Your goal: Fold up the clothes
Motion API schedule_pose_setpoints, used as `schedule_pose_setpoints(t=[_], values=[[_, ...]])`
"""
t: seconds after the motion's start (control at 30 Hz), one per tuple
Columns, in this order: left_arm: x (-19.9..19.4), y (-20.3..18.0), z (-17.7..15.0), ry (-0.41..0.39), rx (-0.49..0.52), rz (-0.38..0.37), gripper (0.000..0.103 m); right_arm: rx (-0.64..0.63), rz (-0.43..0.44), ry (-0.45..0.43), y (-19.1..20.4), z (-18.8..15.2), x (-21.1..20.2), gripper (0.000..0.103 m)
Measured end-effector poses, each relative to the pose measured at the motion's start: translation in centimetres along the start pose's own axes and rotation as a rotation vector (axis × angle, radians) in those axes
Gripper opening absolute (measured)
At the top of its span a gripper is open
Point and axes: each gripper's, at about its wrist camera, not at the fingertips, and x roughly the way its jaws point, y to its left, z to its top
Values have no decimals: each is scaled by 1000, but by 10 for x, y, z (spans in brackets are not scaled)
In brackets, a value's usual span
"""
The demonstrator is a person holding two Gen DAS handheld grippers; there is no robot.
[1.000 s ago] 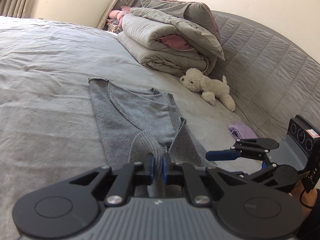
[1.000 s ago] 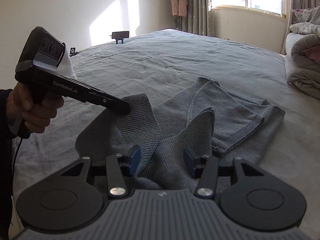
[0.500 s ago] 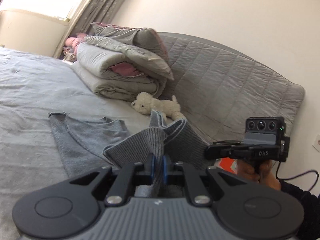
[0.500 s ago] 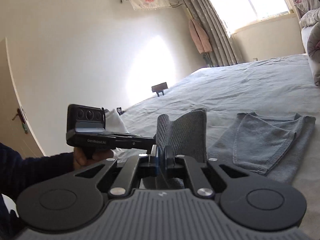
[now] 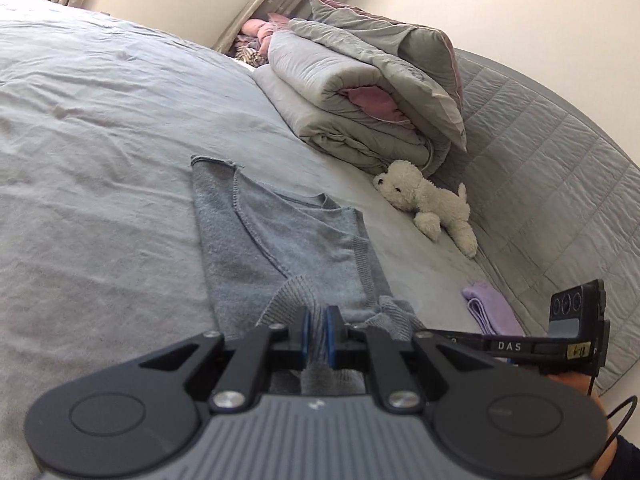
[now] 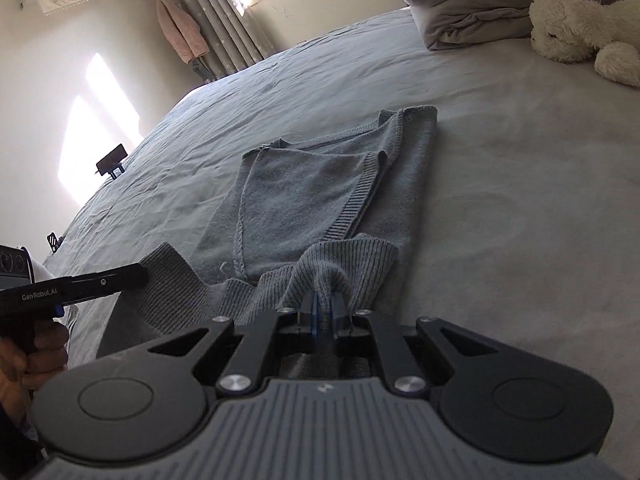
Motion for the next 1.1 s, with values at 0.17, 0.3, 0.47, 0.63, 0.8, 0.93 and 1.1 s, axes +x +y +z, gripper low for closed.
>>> schedule_pose_setpoints(t=[0.17, 0.3, 0.47, 0.63, 0.8, 0.93, 1.1], values=[[1, 6, 1, 33, -50, 9, 31, -52, -35, -42, 7, 2, -12, 71], [7, -1, 0, 42, -25, 12, 49, -140, -66, -48, 18, 0, -3, 68], [10, -19, -10, 65, 119, 12, 11, -186, -50, -32, 23, -5, -1, 8], [-57, -50, -23, -40, 283, -242, 8, -258, 291, -165, 51, -28, -84, 9], [-132, -89, -73, 32, 551, -498, 10, -449, 517, -24, 80, -102, -148, 15], [-149, -102, -119, 199, 758, -463, 11, -607, 383, 130, 100, -136, -147, 18], [-160, -100, -133, 237, 823, -407, 14, -503, 299, 146, 94, -142, -142, 31]])
